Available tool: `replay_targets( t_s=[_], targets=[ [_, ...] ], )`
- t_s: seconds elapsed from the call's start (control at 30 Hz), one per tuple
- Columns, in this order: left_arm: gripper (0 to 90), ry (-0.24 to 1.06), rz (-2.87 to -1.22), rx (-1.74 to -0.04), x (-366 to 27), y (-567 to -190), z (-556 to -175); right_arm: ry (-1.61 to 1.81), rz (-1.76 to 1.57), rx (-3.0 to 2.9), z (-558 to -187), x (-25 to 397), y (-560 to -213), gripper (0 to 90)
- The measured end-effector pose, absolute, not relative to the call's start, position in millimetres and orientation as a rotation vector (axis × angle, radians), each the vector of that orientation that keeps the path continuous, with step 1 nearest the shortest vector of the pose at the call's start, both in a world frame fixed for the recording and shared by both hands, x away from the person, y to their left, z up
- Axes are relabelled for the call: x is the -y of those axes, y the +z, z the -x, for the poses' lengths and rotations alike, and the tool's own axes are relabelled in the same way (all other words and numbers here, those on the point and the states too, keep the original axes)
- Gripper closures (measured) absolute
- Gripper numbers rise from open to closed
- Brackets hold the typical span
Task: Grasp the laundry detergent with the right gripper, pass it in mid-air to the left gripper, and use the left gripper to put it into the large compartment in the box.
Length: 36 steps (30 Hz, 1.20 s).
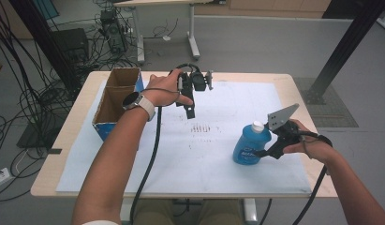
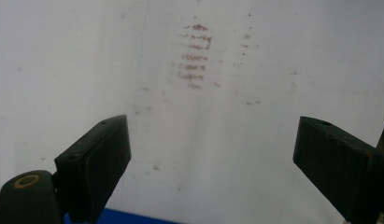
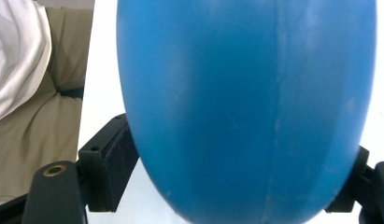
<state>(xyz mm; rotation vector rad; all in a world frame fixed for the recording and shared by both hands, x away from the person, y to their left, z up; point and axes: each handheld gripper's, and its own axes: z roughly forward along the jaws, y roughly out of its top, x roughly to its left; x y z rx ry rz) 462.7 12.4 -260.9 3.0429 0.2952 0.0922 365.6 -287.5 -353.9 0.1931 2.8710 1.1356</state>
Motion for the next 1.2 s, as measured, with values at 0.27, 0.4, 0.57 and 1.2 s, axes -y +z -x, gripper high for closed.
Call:
replay_targets(
  t_s=[0.27, 0.4, 0.57, 1.2],
  targets=[
    [11.5, 0.090, -3.046, -0.295, -11.8, -261.1, -462.8, 1.151, -0.203, -2.863, -365.7, 288.5, -356.6, 22.0],
    [11.5, 0.089, -3.047, -0.295, -11.4, -261.1, -462.7, 1.162, -0.197, -2.858, -365.9, 289.0, -357.5, 23.1],
    [11.5, 0.089, -3.046, -0.296, -11.1, -261.5, -462.5, 1.164, -0.202, -2.856, -365.4, 289.5, -358.1, 23.0],
    [11.5, 0.088, -3.044, -0.297, -11.0, -263.0, -462.5, 1.187, -0.176, -2.848, -366.0, 288.8, -361.7, 27.9]
  ],
)
